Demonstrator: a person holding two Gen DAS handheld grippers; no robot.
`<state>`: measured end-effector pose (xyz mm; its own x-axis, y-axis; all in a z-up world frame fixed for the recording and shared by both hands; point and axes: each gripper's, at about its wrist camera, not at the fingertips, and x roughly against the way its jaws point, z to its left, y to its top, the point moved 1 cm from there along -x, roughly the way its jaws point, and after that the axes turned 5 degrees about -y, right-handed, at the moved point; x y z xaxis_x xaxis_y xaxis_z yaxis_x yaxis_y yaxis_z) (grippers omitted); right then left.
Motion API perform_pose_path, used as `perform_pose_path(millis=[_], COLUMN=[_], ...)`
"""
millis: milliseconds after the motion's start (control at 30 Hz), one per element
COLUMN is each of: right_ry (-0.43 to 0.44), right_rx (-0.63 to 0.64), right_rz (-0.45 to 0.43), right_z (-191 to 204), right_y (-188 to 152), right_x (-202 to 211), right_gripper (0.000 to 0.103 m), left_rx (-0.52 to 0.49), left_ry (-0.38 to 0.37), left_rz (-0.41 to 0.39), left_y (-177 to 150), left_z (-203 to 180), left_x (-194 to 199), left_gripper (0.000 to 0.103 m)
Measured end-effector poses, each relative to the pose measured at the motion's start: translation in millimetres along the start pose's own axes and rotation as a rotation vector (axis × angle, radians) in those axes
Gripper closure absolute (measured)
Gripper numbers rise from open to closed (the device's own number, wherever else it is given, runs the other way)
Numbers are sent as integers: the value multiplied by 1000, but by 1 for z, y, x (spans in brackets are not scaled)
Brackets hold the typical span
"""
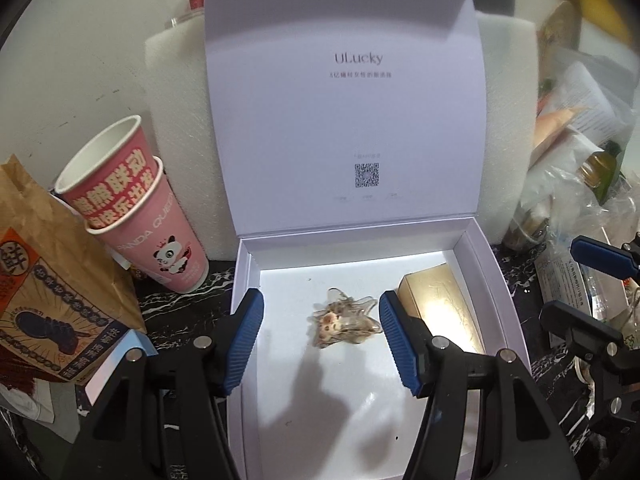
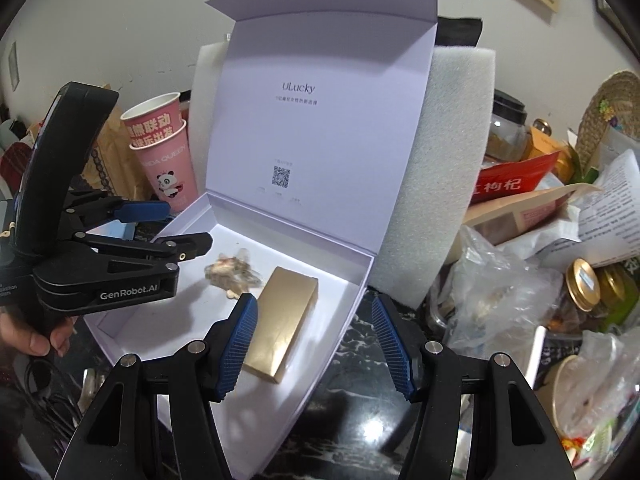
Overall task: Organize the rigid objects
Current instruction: 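Release the gold box with the right gripper while the left gripper releases the star clip, then withdraw both grippers from the gift box back over the table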
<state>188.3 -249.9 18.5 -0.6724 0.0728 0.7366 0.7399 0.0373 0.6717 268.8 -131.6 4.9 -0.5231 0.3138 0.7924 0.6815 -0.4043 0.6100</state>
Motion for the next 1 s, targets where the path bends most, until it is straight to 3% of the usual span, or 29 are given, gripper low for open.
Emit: perform_pose_path(millis=[267,333,400,467,1000], right_ry=[-12,-16,-20,-24,-39], right_rx=[0,4,5,8,-2], right_rz=[-50,-61,-65,-70,-114], right_z=[3,4,6,8,20], right_y=[-2,-4,-6,-8,-35], right_x=[34,43,48,55,107], right_gripper=[40,40,40,39,27], left_rx=[-14,-18,-17,-17,-26], left_ry=[4,6,4,5,11], left_rz=[-66,-85,-108,-129,-192], left_y=[-6,-8,-9,-12,-53], left_z=[-7,-11,-11,-12,-22], left_x=[39,51,63,73,140], left_gripper=[41,29,8,3,3])
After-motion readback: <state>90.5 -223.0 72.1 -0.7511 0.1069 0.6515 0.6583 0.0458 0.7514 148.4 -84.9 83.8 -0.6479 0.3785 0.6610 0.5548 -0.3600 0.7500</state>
